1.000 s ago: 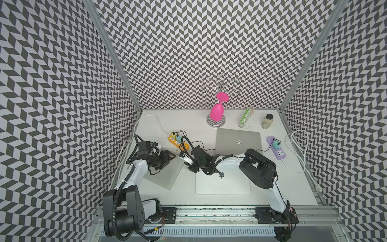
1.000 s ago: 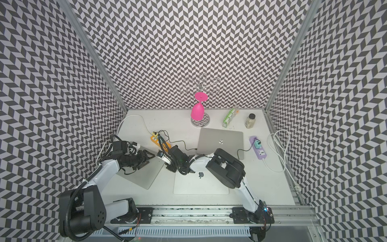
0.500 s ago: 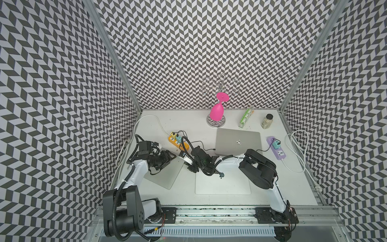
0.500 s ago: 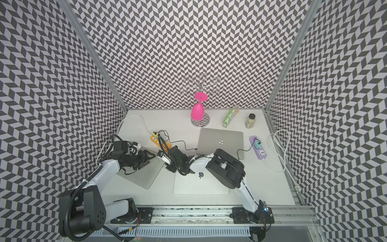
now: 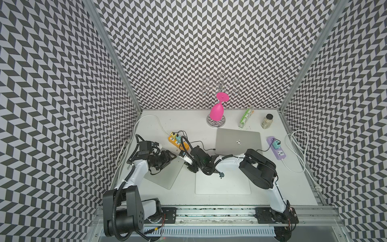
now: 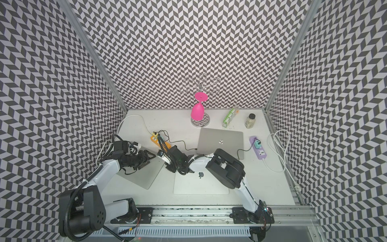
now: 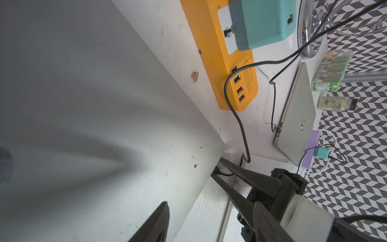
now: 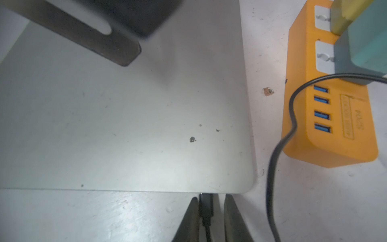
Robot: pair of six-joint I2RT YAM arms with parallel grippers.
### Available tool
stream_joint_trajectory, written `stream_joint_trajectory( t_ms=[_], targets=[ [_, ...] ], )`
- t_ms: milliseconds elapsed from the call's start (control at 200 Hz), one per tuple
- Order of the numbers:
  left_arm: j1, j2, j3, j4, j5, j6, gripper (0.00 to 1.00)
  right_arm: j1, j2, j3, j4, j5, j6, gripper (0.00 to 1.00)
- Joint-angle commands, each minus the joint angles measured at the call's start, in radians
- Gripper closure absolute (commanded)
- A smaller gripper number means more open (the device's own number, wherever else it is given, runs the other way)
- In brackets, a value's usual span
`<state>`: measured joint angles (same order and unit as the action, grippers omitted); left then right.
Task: Unplug the laptop charger
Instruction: Remove the charging cable from the laptop.
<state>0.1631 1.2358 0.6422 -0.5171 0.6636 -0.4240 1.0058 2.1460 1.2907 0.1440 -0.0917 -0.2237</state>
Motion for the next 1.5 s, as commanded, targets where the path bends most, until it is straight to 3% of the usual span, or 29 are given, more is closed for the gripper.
stream_joint_trajectory(
  t_ms=[0, 325, 621, 861, 1061, 1337, 1497],
  targets=[
    [-0.006, -0.001, -0.002, 0.011, -0.008, -0.002, 0.35, -0.001, 0.023, 0.029, -0.012, -0.01, 0.001, 0.83],
    [-0.011, 0.003, -0.017, 0.023, 0.01, -0.03, 0.4, -0.001, 0.007, 0.021, -0.017, -0.004, -0.017, 0.9],
    [-0.011, -0.187, -0.201, 0.204, 0.027, -0.296, 0.5, -0.001, 0.0, 0.021, -0.009, 0.001, -0.025, 0.93],
    [-0.005, -0.094, -0.152, 0.17, -0.039, -0.243, 0.56, -0.001, -0.001, 0.022, -0.002, 0.002, -0.025, 0.93],
    [-0.004, -0.099, -0.206, 0.279, -0.039, -0.312, 0.74, -0.001, 0.0, 0.023, -0.003, -0.003, -0.032, 0.94],
    [0.002, -0.073, -0.229, 0.275, -0.101, -0.294, 0.84, -0.001, 0.0, 0.03, -0.013, -0.002, -0.036, 0.94],
    [0.001, -0.087, -0.273, 0.319, -0.104, -0.343, 0.88, 0.0, 0.0, 0.037, -0.024, 0.001, -0.04, 0.95]
  ],
)
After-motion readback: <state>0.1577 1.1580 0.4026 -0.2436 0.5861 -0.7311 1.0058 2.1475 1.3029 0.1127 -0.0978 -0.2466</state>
